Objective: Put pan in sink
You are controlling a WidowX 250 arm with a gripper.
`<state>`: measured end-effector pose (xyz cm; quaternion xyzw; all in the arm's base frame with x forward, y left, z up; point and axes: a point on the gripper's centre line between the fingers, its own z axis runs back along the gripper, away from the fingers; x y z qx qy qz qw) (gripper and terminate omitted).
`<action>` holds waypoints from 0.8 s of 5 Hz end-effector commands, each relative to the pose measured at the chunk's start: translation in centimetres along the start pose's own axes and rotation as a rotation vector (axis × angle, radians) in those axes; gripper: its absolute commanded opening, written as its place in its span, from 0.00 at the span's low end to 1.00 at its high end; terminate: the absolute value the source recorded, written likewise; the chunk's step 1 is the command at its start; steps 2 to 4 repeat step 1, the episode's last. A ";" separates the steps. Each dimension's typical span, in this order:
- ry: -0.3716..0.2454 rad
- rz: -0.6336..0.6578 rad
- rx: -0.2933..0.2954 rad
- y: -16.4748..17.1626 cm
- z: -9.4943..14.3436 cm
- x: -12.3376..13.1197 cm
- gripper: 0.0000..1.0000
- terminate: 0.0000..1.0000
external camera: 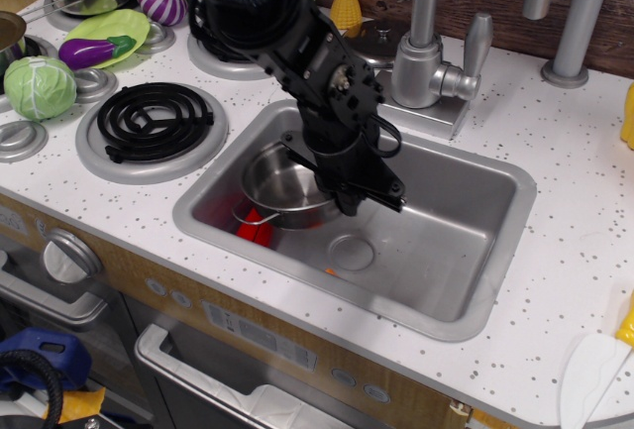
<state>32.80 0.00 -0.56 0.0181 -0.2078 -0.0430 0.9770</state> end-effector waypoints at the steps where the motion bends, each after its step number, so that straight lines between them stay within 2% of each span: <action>1: -0.095 -0.014 -0.044 -0.2 0.3 0.6 1.00 1.00; 4: -0.095 -0.014 -0.044 -0.2 0.3 0.6 1.00 1.00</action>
